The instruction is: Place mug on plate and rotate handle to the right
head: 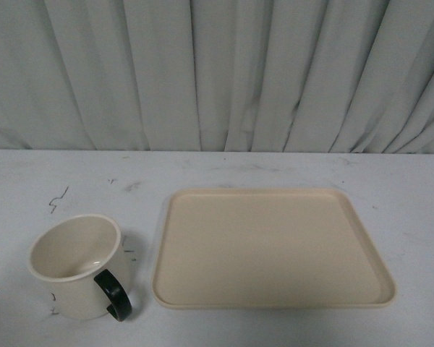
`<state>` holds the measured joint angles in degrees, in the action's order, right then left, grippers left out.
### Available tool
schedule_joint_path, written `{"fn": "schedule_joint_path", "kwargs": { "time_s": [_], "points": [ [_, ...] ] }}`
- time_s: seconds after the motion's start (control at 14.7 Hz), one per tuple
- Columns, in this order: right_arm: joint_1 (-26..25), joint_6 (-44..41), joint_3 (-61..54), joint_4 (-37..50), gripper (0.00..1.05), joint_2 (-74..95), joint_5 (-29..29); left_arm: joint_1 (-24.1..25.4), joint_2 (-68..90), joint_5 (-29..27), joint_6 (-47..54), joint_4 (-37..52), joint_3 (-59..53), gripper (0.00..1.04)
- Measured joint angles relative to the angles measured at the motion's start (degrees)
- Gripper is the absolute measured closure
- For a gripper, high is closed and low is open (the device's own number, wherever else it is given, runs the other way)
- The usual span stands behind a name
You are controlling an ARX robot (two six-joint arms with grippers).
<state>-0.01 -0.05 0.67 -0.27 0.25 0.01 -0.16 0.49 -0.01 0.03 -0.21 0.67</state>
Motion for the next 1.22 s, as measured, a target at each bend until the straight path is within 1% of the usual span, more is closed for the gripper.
{"fn": "schedule_joint_path", "kwargs": {
  "time_s": [0.68,0.75,0.81,0.88,1.02,1.09,1.15,1.22],
  "points": [
    [0.0,0.0,0.0,0.0,0.06,0.0,0.0,-0.2,0.5,0.0,0.0,1.0,0.0,0.07],
    [0.0,0.0,0.0,0.0,0.06,0.0,0.0,-1.9,4.5,-1.8,0.4,4.8,0.9,0.07],
    [0.0,0.0,0.0,0.0,0.06,0.0,0.0,-5.2,11.8,-5.2,0.7,7.5,3.7,0.07],
    [0.0,0.0,0.0,0.0,0.06,0.0,0.0,-10.1,22.3,-8.5,0.4,7.6,9.0,0.07],
    [0.0,0.0,0.0,0.0,0.06,0.0,0.0,-14.2,35.7,-10.0,-0.2,9.3,15.4,0.07],
    [0.0,0.0,0.0,0.0,0.06,0.0,0.0,-15.7,42.5,-10.6,0.0,12.3,18.2,0.07],
    [0.0,0.0,0.0,0.0,0.06,0.0,0.0,-15.8,50.2,-9.5,-0.2,12.2,21.9,0.07],
    [0.0,0.0,0.0,0.0,0.06,0.0,0.0,-14.5,58.6,-7.4,-2.1,11.6,24.9,0.07]
  ]
}}
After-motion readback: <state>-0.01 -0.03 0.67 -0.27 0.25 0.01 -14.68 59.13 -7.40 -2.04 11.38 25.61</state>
